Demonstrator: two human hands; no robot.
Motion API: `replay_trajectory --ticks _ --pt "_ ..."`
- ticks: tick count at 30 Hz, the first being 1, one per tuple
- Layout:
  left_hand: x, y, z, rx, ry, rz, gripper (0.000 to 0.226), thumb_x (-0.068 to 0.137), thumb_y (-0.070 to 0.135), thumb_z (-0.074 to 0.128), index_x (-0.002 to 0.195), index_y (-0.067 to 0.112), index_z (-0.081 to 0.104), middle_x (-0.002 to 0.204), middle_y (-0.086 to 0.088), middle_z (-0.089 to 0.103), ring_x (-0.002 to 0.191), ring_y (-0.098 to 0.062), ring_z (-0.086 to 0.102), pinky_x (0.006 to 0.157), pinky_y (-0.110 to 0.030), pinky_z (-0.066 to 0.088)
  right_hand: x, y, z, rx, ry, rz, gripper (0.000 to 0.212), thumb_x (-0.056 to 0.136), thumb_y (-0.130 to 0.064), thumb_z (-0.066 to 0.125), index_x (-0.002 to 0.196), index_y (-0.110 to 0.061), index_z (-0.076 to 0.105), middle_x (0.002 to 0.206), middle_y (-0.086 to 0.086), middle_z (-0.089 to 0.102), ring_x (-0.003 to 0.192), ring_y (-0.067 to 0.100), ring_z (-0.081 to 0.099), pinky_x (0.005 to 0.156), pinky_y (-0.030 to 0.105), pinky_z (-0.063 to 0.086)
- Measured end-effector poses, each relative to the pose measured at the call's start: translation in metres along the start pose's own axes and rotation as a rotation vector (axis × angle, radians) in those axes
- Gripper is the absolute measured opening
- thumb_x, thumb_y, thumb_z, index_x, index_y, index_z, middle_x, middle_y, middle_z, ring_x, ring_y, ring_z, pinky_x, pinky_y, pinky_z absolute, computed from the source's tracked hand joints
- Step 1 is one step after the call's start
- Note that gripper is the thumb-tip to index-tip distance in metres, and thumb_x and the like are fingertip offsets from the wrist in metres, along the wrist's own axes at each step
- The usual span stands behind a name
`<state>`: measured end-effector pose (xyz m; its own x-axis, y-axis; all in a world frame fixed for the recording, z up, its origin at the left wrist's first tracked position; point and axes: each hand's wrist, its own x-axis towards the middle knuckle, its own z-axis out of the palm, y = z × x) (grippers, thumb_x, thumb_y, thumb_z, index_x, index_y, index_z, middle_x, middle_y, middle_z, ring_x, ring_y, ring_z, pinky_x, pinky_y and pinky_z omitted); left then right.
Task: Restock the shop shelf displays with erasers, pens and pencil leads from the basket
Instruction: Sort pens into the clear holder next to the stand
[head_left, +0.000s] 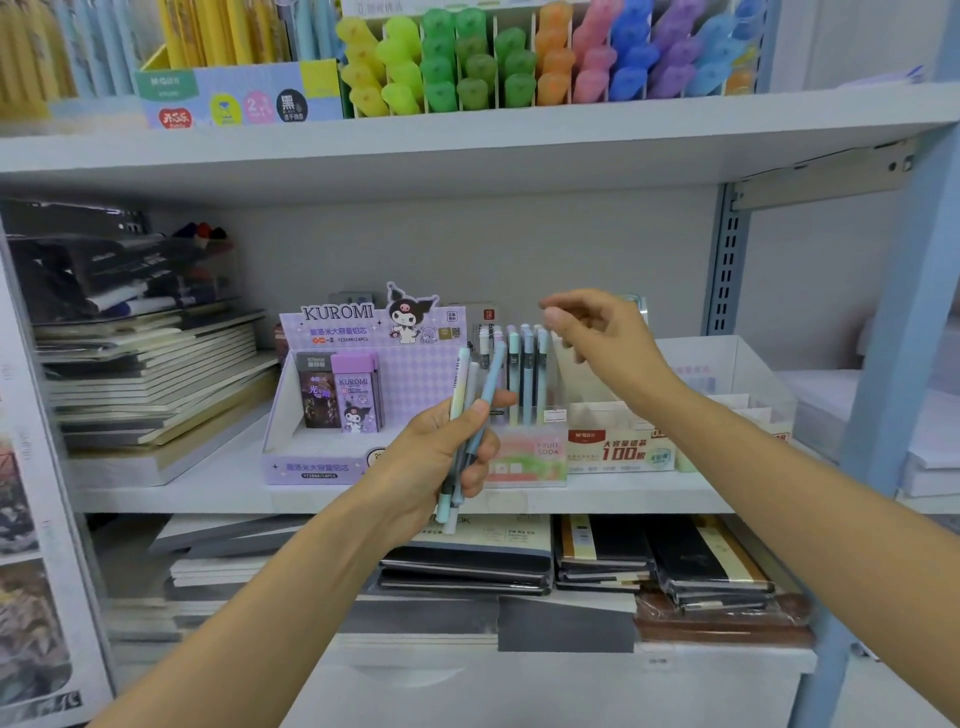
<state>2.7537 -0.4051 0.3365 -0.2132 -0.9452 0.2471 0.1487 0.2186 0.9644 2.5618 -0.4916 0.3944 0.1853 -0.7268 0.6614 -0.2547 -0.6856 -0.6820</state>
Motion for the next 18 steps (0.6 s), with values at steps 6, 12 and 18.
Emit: replay_trajectory --ticks 6,12,18 --pt "-0.005 0.004 0.012 0.044 -0.053 -0.012 0.033 0.099 0.034 0.047 0.117 0.014 0.065 0.066 -0.001 0.059 0.044 -0.01 0.046 0.042 -0.02 0.039 -0.018 -0.018 0.003 0.289 -0.319 0.056 0.012 0.089 -0.009 0.066 0.1 -0.008 0.07 0.079 0.005 0.073 0.069 0.012 0.067 0.066 0.02 0.055" --pt "-0.011 0.009 -0.002 -0.085 0.181 -0.003 0.029 0.084 0.03 0.065 0.103 0.008 0.071 0.07 0.001 0.061 0.037 -0.005 0.029 0.031 -0.015 0.02 -0.022 -0.01 -0.021 0.421 -0.101 0.148 0.013 0.083 -0.013 0.069 0.093 -0.005 0.067 0.077 0.005 0.073 0.065 0.013 0.066 0.061 0.02 0.055" --pt "-0.009 0.012 0.002 -0.163 0.465 0.125 0.027 0.064 0.027 0.077 0.084 0.013 0.065 0.062 -0.002 0.064 0.035 -0.005 0.036 0.031 -0.015 0.022 -0.044 -0.005 -0.015 0.216 -0.322 0.173 0.028 0.073 -0.034 0.072 0.083 -0.007 0.068 0.07 0.009 0.071 0.055 0.014 0.062 0.052 0.018 0.052"
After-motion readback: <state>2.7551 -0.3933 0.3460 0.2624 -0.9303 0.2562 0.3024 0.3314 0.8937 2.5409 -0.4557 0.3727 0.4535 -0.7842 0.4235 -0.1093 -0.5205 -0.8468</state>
